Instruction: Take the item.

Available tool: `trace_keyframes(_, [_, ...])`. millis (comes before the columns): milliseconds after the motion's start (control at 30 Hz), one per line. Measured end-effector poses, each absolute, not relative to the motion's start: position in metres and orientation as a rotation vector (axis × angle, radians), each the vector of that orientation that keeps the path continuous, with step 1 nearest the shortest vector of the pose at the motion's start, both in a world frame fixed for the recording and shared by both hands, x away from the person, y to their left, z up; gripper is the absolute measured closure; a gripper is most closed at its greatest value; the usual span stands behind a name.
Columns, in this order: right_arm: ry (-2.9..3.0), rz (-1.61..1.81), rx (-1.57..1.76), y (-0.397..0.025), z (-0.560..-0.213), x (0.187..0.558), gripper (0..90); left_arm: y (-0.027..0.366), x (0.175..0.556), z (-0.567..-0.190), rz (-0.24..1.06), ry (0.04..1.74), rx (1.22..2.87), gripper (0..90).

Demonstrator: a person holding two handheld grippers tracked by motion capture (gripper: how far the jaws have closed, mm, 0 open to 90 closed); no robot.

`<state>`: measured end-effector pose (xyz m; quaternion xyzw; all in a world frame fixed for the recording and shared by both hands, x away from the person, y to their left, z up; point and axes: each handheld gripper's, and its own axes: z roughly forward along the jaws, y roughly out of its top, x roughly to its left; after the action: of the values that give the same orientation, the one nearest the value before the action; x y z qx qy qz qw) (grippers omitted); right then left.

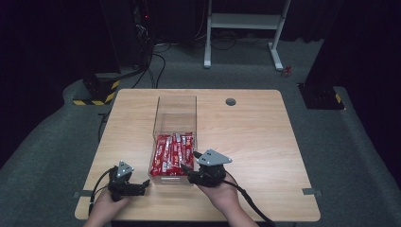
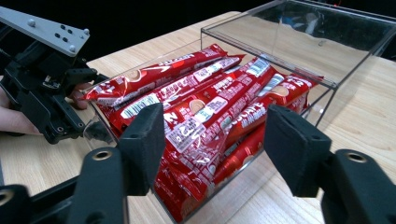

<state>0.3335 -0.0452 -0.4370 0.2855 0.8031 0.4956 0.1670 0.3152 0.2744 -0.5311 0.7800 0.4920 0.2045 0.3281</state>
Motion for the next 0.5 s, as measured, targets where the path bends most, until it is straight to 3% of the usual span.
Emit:
trace_keyframes(433, [2.293, 1.407, 0.826, -0.0422, -0.4418, 0.3359, 68.2, 0.2756, 0.3125, -0.5310, 0.539, 1.289, 2.043, 0.7])
trace_keyframes(500, [2.292, 1.403, 0.834, -0.0424, -0.4423, 0.3365, 69.4, 0.2756, 0.3122, -0.5312, 0.537, 1.289, 2.041, 0.7])
